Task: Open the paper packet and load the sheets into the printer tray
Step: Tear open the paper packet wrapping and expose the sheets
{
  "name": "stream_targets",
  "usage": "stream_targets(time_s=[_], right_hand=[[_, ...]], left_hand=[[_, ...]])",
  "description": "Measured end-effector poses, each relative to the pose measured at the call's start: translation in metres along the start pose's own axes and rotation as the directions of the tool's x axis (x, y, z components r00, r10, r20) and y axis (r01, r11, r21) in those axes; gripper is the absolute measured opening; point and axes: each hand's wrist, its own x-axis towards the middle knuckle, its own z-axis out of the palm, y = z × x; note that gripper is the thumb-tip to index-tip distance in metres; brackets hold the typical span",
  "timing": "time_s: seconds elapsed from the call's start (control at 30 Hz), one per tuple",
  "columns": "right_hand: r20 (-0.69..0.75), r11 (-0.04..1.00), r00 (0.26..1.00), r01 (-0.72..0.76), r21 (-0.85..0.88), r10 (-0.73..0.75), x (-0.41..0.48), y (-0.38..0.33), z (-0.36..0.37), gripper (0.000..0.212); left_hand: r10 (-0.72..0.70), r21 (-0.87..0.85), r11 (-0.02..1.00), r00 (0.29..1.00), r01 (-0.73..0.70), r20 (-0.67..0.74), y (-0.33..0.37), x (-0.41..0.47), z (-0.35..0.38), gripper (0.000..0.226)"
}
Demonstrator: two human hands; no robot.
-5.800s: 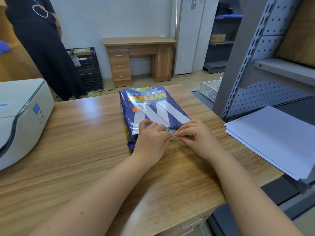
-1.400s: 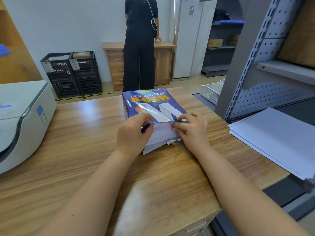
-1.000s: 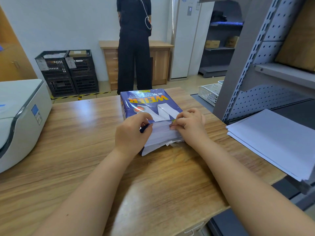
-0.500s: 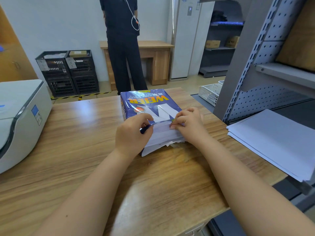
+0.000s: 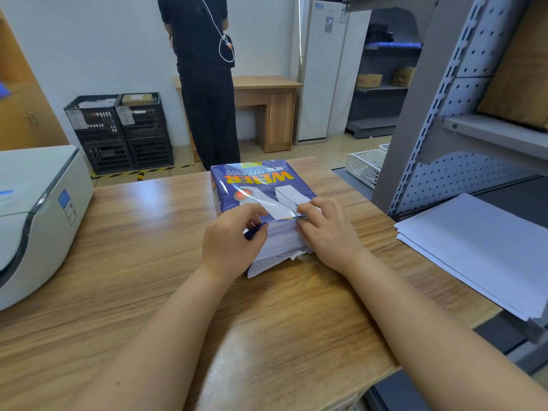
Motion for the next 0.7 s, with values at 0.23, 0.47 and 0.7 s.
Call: stream_targets(time_s=[0.23,0.47,0.7], right_hand=[[0.005,0.988,0.989,-0.146,0.058,0.145,0.009,-0.005,-0.006,0.007],[0.035,0.983,0.988,-0.154,0.095,0.151,0.007,-0.006,-0.008,0.008],[0.059,0.990,0.993,-0.111,0.092,0.105,-0.008,-0.011,-0.024,0.011]], left_hand=[[-0.009,-0.019,1.000,1.000,0.009,-0.004,0.003,0.000,0.000,0.019],[0.048,-0.016,0.999,0.999,-0.048,0.021,0.005,-0.003,-0.001,0.012],[0.090,-0.030,0.996,0.985,-0.086,0.144,0.006,-0.012,-0.003,0.020]])
